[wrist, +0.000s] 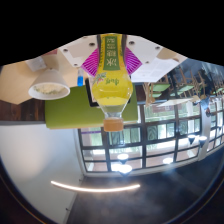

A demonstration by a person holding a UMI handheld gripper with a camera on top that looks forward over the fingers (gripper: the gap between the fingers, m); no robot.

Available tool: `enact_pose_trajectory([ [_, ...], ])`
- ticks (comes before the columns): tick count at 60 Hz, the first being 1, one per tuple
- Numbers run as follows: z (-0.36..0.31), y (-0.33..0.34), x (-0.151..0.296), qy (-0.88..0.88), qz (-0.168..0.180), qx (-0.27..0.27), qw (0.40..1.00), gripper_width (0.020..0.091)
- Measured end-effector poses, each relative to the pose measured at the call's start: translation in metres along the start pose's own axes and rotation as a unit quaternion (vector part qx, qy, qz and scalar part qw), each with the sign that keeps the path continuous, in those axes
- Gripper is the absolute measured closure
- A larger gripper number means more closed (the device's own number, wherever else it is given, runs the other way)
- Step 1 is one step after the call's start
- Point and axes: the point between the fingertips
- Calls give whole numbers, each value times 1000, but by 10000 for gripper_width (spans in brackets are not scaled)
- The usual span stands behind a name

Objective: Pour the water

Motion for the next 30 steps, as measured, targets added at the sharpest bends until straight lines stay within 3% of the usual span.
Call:
enact_pose_trajectory([
  [6, -1, -15, -11, 19, -15, 8, 1000, 817],
  [7, -1, -19, -10, 19, 0, 13, 1000, 821],
  [17, -9, -10, -10, 36, 0, 9, 999, 818],
  [24, -10, -13, -10, 30, -5, 20, 999, 635],
  [26, -12, -8, -16, 28, -21, 23, 999, 567],
  [30, -17, 3, -19, 12, -47, 31, 998, 310],
])
Point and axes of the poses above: the point between the fingertips, and its own axes, seen from behind it with the camera up: z to the right, x up, y backward, against the way the camera looks, and after that the axes turned 2 degrees about -x, right-handed
